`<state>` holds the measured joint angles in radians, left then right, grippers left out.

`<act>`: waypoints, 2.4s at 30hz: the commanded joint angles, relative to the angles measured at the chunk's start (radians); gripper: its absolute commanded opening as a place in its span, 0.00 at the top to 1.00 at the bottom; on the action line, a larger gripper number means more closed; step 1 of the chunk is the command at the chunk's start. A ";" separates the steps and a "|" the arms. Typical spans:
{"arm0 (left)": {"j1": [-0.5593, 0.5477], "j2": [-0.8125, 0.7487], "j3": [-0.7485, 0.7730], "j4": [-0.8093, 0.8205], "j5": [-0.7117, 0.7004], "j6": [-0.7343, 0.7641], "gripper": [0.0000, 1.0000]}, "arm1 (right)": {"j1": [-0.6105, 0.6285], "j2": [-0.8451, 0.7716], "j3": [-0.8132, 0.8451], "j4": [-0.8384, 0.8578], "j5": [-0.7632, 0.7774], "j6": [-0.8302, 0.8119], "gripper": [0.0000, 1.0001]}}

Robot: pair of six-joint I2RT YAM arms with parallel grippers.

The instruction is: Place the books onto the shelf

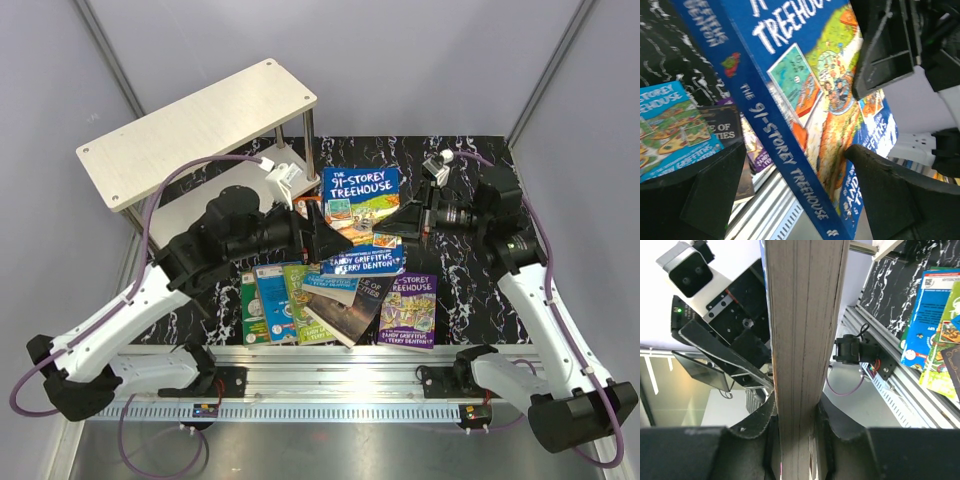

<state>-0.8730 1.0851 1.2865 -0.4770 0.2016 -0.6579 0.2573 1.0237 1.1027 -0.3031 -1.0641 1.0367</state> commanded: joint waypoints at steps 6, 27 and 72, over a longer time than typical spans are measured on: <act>0.000 -0.004 -0.032 0.159 0.200 -0.054 0.79 | 0.019 -0.019 -0.032 0.294 -0.056 0.169 1.00; 0.554 0.168 0.903 -0.563 -0.064 0.256 1.00 | 0.023 -0.025 0.076 -0.143 0.122 -0.123 0.00; 1.457 0.570 1.005 -0.974 0.430 0.202 0.80 | 0.028 -0.204 -0.202 -0.211 0.039 -0.148 0.00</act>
<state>0.5640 1.6543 2.2646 -1.3674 0.6651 -0.4854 0.2752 0.8429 0.9020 -0.5156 -0.9962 0.8963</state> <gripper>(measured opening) 0.297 0.994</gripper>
